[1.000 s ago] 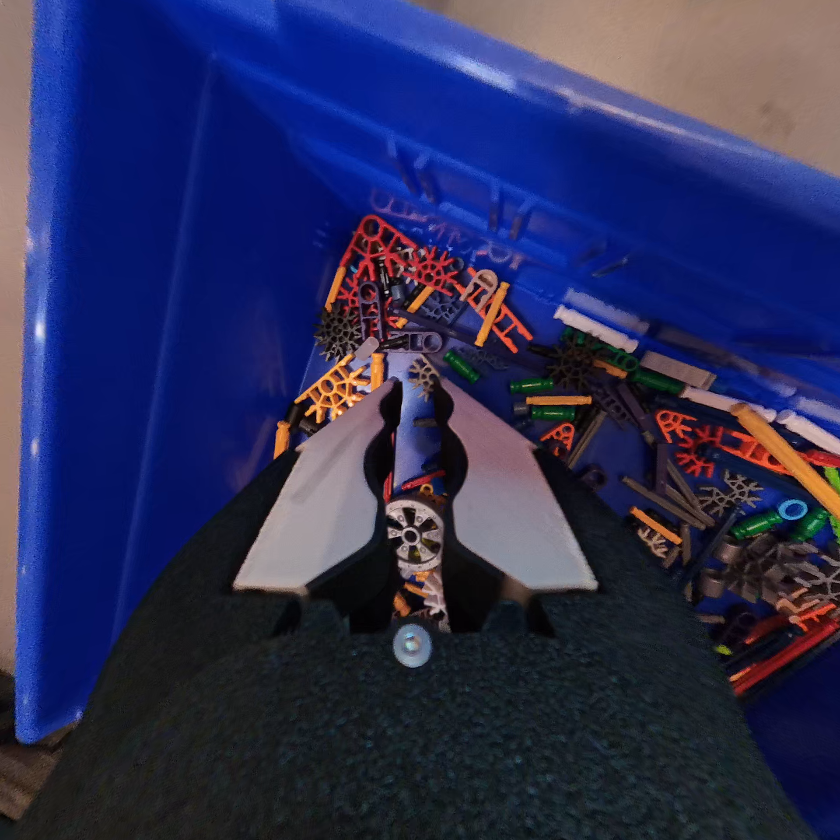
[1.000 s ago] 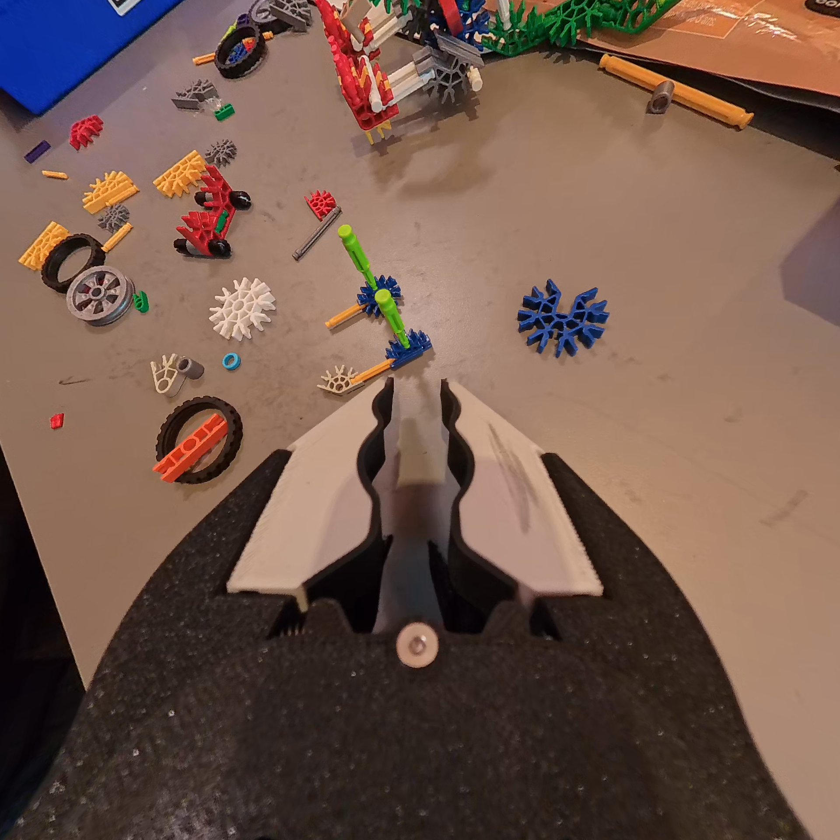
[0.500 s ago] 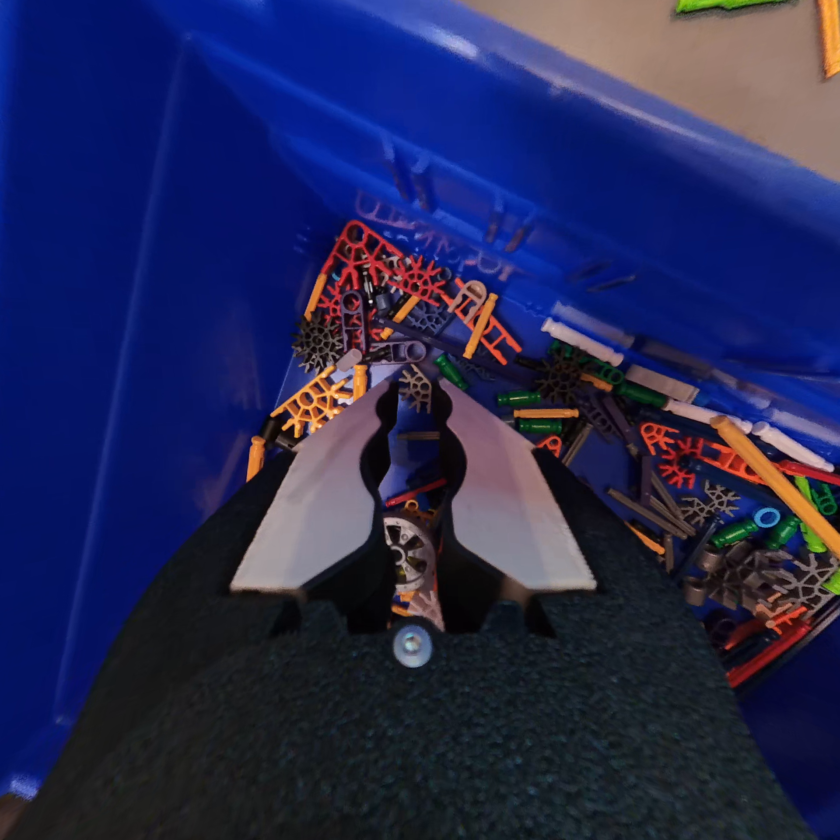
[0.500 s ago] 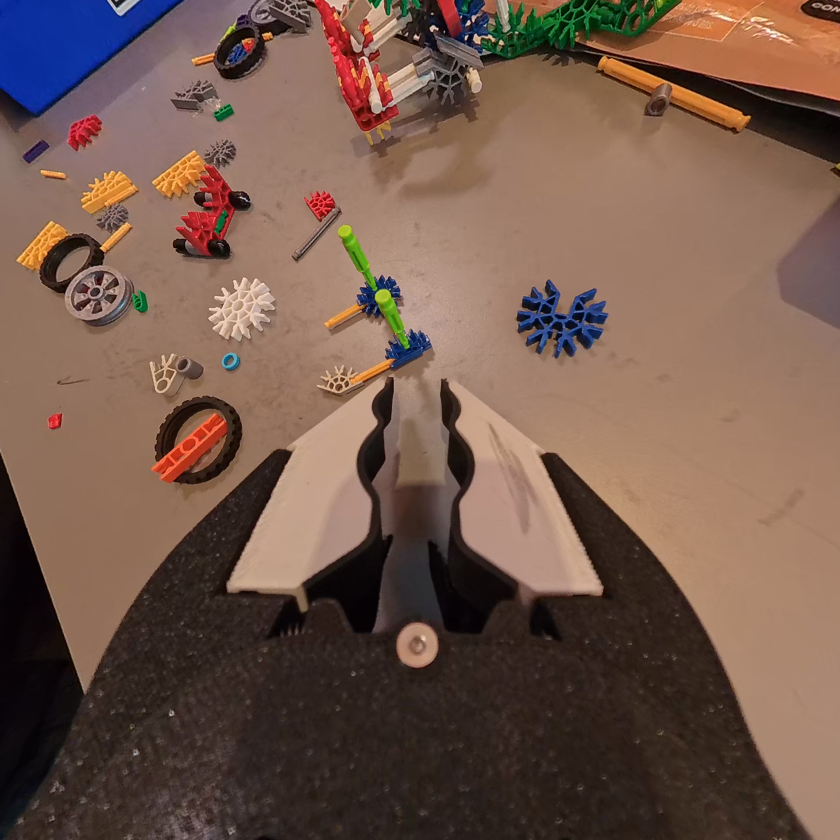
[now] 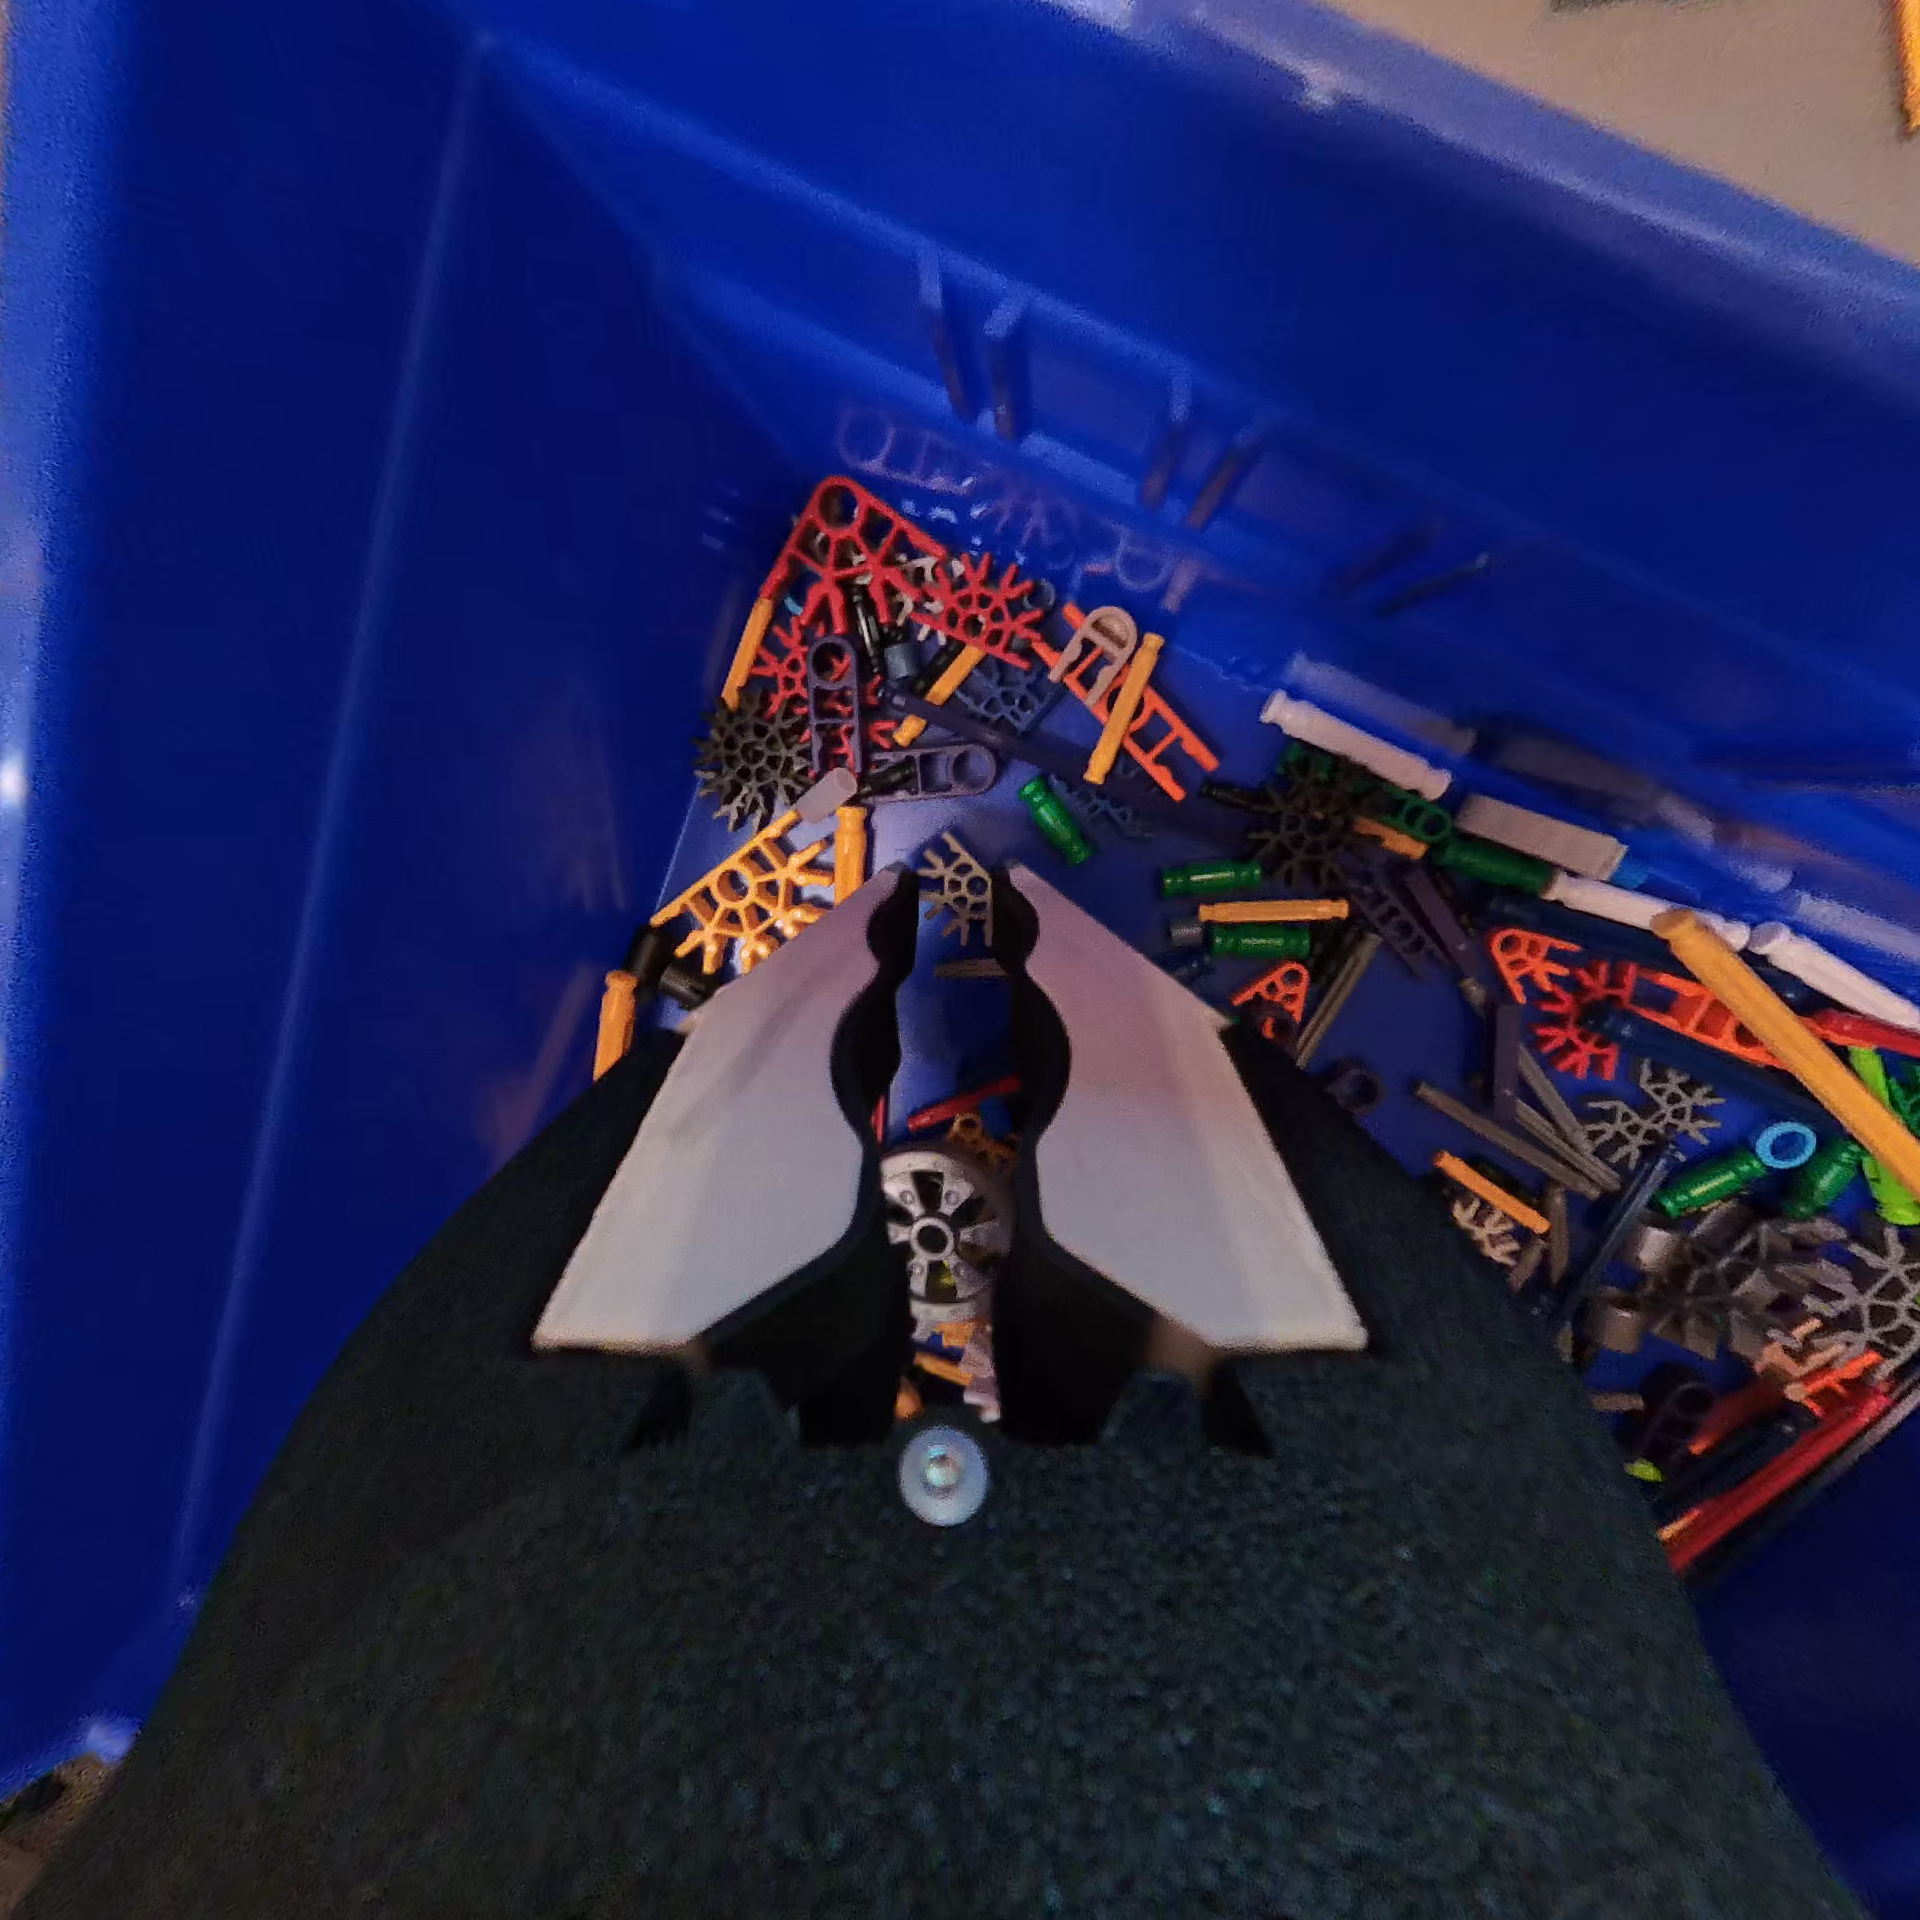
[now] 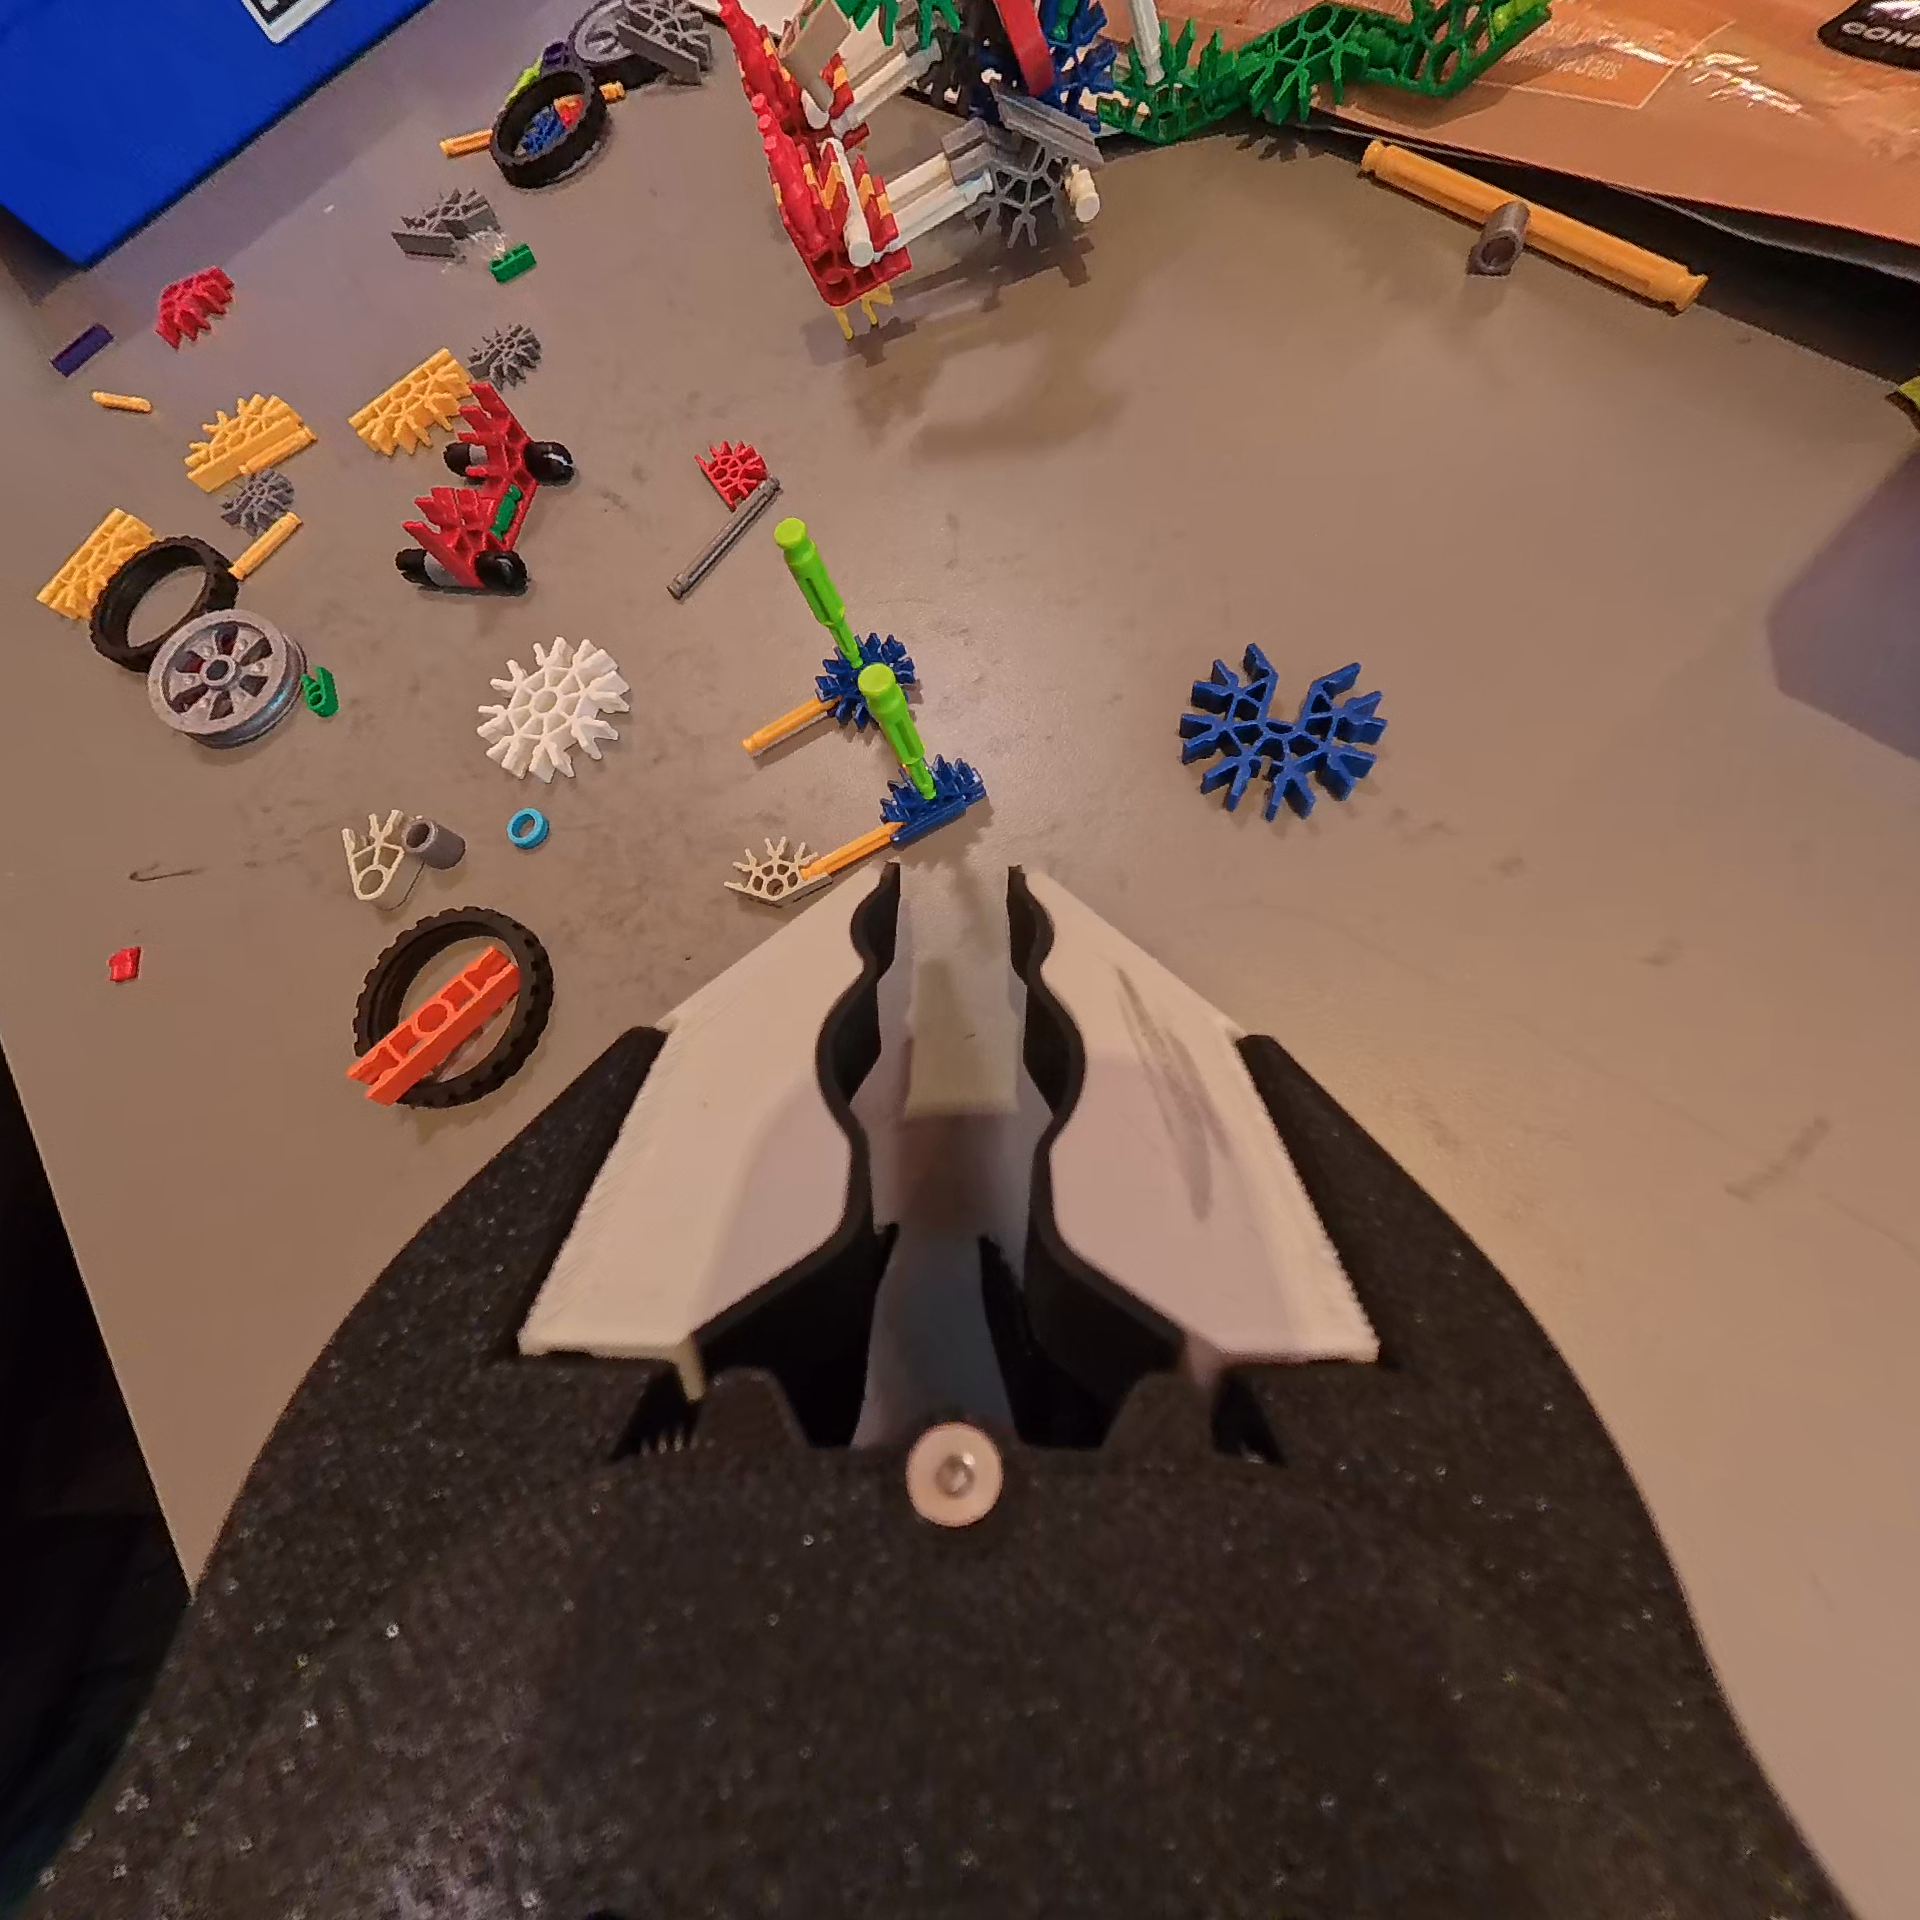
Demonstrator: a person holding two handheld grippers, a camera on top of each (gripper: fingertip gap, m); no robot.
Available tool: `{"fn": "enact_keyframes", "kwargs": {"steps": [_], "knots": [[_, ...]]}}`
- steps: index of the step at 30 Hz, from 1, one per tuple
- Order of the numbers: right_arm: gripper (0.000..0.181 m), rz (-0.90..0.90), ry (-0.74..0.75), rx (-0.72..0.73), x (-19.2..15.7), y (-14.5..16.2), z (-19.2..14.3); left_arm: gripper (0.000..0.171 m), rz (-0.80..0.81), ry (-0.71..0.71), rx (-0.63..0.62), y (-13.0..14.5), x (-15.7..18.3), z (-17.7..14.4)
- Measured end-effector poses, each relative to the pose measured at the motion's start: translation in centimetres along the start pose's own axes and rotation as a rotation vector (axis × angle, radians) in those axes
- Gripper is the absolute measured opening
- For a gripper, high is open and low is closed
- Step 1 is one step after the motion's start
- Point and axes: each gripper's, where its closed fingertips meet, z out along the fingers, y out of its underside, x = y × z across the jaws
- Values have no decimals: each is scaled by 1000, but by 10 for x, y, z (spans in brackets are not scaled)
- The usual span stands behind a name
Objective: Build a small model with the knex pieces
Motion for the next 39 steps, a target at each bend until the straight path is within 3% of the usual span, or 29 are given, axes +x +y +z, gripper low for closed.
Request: {"fn": "enact_keyframes", "kwargs": {"steps": [7,11,15,20,29,34,39], "knots": [[20,-1,0,5,0,-1,0,11,22,-68,68,-15,-2,-36],[20,-8,3,11,0,-1,-1,11,73,-148,167,-45,7,-76],[21,-10,2,26,-1,-3,-2,11,173,-199,282,-89,41,-112],[21,-15,0,50,-1,-6,-5,11,344,-136,377,-151,121,-125],[21,-32,-21,95,-6,-10,-10,11,671,60,448,-256,269,-102],[22,-46,-19,77,-7,-8,-8,12,738,132,380,-294,309,-43],[22,-78,-11,63,-9,-6,-7,12,720,203,313,-311,336,14]]}}
